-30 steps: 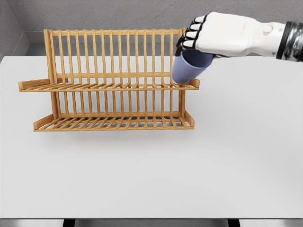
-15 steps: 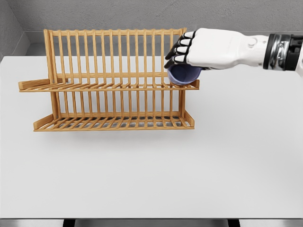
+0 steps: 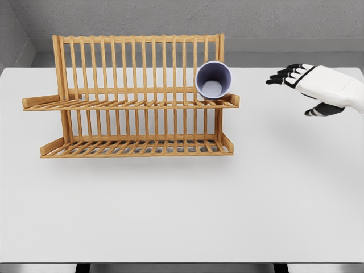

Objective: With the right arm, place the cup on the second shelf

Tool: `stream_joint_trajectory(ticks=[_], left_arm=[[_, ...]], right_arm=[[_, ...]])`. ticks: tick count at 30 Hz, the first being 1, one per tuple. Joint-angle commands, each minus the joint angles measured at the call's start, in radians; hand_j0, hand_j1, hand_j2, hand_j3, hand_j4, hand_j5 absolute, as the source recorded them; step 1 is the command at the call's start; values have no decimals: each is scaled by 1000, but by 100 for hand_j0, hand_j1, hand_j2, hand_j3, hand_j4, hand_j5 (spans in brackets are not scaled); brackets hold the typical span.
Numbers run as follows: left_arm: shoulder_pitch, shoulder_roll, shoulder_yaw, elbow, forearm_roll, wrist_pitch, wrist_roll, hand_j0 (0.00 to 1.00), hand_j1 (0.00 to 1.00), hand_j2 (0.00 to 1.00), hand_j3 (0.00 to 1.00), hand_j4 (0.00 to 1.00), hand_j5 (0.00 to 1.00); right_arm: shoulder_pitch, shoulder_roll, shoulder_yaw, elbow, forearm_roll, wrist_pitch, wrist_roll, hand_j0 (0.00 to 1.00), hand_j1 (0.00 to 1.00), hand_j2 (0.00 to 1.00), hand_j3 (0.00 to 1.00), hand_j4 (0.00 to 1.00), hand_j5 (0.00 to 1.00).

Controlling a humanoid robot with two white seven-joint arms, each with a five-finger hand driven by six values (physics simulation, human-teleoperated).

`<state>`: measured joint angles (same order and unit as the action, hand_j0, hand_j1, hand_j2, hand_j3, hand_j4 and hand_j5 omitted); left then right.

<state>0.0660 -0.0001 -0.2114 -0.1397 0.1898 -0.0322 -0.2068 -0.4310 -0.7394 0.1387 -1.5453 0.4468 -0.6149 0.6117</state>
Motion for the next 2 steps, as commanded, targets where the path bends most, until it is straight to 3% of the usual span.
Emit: stream_joint_trajectory(ticks=[1, 2], left_arm=[[0, 0, 0, 0, 0, 0, 0, 100, 100, 100, 100, 100, 100], [0, 0, 0, 0, 0, 0, 0, 100, 100, 100, 100, 100, 100]], right_arm=[[0, 69, -31, 14, -7, 4, -1, 100, 100, 100, 100, 100, 100], [3, 71, -31, 17, -7, 4, -1, 100, 100, 100, 100, 100, 100]])
